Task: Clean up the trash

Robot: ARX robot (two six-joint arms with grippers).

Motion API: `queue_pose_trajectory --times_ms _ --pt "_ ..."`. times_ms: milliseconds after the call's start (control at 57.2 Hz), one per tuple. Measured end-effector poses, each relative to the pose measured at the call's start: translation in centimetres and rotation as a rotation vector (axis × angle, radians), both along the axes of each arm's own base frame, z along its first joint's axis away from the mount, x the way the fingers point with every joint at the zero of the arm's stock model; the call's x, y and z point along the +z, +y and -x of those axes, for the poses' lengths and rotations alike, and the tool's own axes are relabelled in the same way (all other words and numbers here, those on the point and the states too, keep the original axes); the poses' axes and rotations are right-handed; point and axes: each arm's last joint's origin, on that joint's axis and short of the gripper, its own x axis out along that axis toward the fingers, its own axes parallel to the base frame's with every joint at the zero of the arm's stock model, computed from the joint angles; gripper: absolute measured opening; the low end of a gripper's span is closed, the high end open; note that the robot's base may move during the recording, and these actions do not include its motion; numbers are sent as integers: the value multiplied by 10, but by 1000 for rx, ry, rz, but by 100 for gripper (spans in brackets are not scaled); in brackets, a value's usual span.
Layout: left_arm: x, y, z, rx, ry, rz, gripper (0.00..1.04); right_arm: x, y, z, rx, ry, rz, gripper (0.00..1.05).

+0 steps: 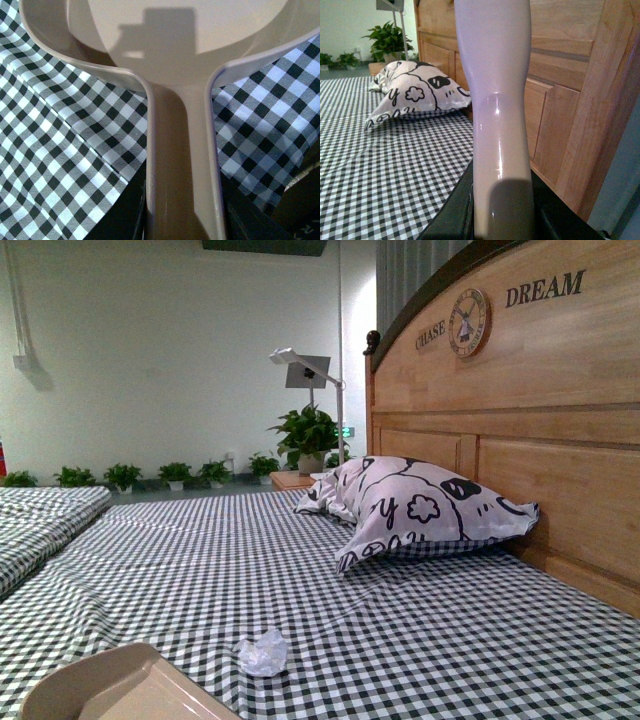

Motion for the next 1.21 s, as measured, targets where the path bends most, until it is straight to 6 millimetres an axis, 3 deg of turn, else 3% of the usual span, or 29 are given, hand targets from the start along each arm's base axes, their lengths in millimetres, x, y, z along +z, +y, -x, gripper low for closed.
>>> queue_pose_trajectory --times_ms 280,437,594,716,856,961,1101,1205 --pt "-1 0 2 -4 20 -2 27 0 0 0 2 4 -2 20" --pt "-1 0 2 -4 20 -2 27 2 0 -22 94 278 36 20" --pt "-1 0 2 -6 19 -3 27 1 5 -77 201 370 56 20" --pt "-1 0 2 -6 19 -3 27 0 19 -134 288 397 83 20" --pt "-1 0 2 -7 20 -3 27 -10 43 -194 389 411 94 20" --pt "-1 0 2 -7 20 -2 27 -29 70 -243 461 456 127 20" --pt "-1 0 2 -7 20 -2 27 -57 100 -283 463 493 199 20" --pt "-1 0 2 -7 20 -2 27 -75 116 -301 458 510 236 20"
